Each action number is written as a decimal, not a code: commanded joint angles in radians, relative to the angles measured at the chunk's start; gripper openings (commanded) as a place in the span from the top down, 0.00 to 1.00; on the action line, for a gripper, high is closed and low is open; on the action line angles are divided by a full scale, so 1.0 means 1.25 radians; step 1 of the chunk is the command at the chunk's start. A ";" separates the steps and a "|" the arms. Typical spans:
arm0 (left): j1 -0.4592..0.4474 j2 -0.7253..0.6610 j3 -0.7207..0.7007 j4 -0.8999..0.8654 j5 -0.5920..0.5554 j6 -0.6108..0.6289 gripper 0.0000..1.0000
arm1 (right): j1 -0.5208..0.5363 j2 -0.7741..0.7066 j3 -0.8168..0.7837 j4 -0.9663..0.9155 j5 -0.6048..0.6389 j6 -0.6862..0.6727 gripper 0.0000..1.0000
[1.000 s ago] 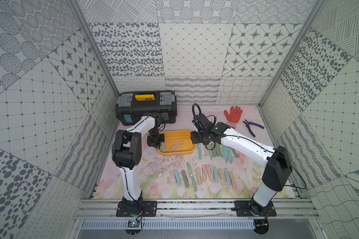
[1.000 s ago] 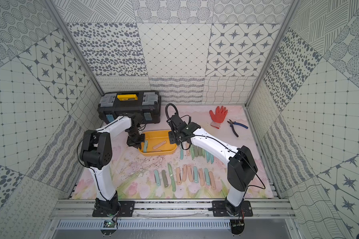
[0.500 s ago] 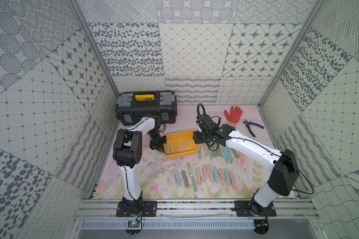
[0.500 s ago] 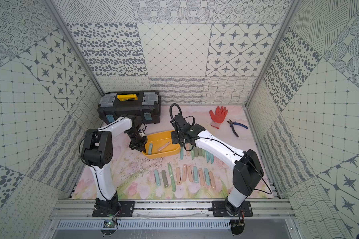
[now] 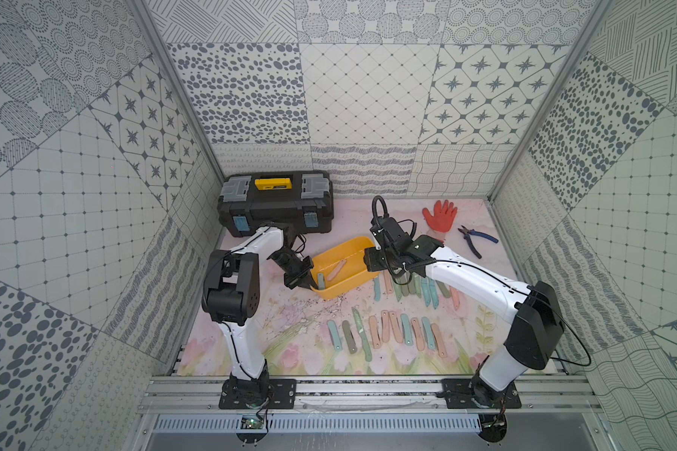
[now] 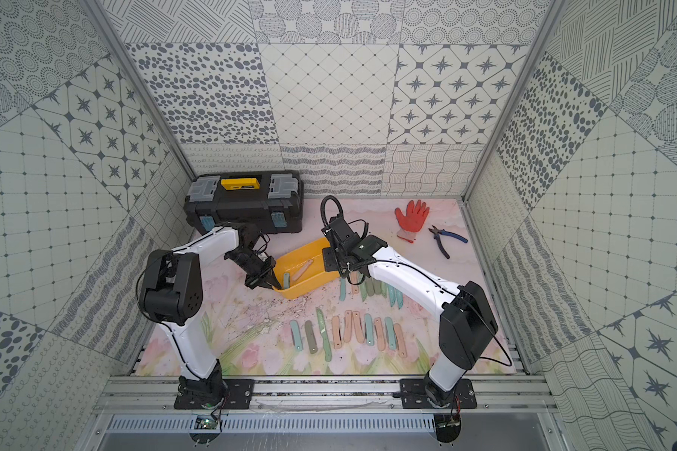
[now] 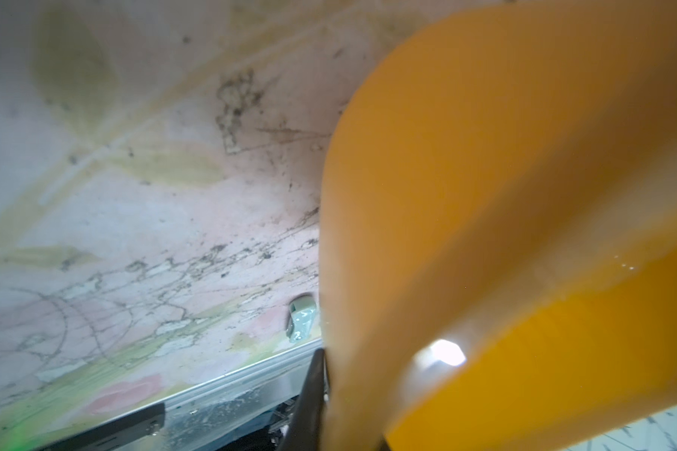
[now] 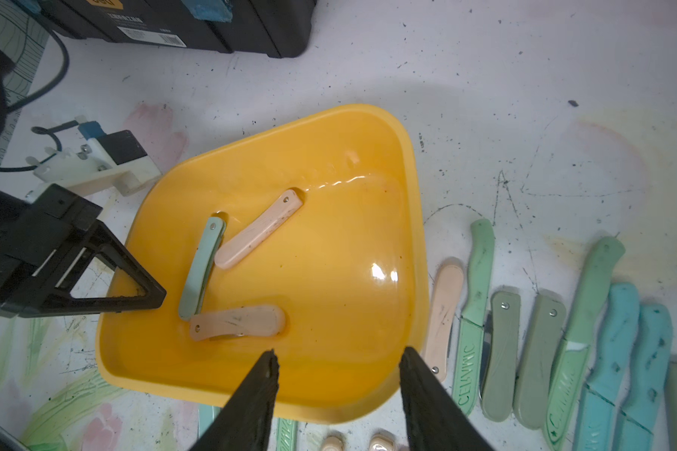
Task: Take the fruit knife out of the storage box
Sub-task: Adjust the storage box at the center of the board.
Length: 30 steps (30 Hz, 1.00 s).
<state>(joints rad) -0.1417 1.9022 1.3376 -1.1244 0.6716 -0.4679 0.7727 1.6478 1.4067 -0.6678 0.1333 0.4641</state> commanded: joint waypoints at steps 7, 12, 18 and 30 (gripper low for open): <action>0.033 -0.013 0.004 -0.045 0.143 -0.077 1.00 | 0.000 -0.019 0.004 0.036 0.002 0.012 0.47; 0.044 0.010 -0.006 -0.060 0.162 -0.053 1.00 | 0.002 -0.020 0.004 0.034 0.005 0.013 0.47; 0.051 0.031 -0.020 -0.078 0.139 -0.031 1.00 | 0.002 -0.045 -0.015 0.058 0.020 0.012 0.45; 0.060 0.038 0.003 -0.090 0.142 -0.016 1.00 | 0.004 -0.123 -0.091 0.170 0.015 -0.002 0.39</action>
<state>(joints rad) -0.0784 1.9572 1.3357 -1.1950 0.7605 -0.5194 0.7734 1.5070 1.2903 -0.4976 0.1413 0.4633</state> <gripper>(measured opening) 0.070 0.607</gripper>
